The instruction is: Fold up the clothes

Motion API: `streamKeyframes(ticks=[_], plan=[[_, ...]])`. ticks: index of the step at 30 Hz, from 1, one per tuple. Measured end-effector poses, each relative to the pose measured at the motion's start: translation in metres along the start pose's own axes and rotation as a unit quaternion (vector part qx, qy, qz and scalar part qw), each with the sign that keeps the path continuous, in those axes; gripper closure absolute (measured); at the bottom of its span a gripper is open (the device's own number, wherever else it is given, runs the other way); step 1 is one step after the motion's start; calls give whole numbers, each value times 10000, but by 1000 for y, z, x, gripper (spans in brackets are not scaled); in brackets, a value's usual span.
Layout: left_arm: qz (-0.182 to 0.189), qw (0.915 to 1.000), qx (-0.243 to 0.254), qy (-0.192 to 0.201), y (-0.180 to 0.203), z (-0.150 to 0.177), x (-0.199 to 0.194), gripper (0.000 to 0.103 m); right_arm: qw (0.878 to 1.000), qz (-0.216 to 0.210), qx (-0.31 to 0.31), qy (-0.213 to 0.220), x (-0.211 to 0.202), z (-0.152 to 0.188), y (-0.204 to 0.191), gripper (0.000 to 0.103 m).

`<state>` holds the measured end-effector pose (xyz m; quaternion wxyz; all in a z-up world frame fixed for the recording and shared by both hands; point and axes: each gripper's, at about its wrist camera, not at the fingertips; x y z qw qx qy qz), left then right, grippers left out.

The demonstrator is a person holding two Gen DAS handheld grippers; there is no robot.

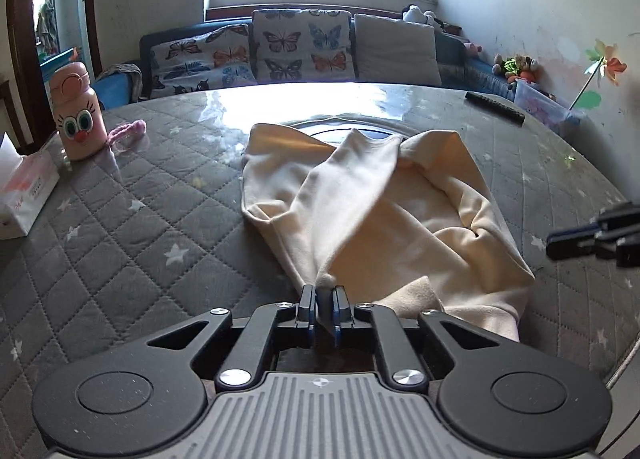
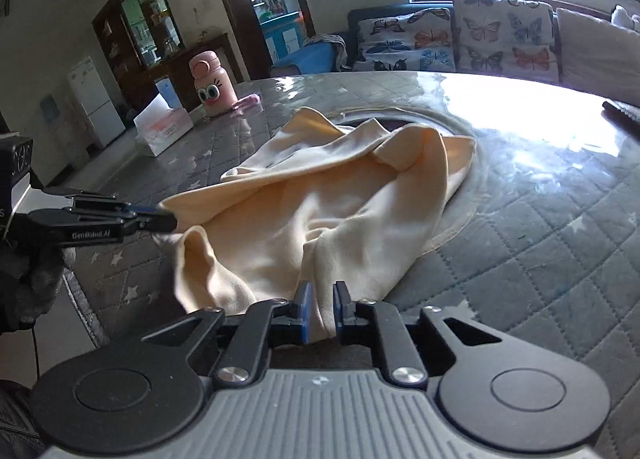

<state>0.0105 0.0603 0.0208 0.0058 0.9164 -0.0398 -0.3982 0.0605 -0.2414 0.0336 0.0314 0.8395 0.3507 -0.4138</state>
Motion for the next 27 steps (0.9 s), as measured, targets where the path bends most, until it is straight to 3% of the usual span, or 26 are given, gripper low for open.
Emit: streamKeyframes(ticks=[2,3,4,9,13,24,27], plan=[[-9,9999,104,95,1,-4,-2,84,9999,121,-71,66,1,-9,3,74],[-34,9997,159,156,3,-7,-2,73,9997,181,-106,100,1,-14,5,74],[-59,9995,209,222,4,-12,-1,69,9995,241,-142,133,2,-18,6,74],[-42,9978,520,421,16,-39,15,56,9969,672,-311,264,22,-45,22,68],[36,9960,798,409,31,-64,41,55,9935,1002,-454,292,47,-68,37,66],[213,9912,1305,-90,68,-98,133,55,9915,1113,-656,174,107,-97,57,68],[189,9913,1285,-221,71,-99,150,57,9928,1044,-568,157,114,-99,61,81]])
Point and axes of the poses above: each gripper's, at about its wrist camera, not at the fingertips, and x roughly the way its jaws point, y to its right, z to its underside, and after that the axes turned 3 degrees about -y, right-handed
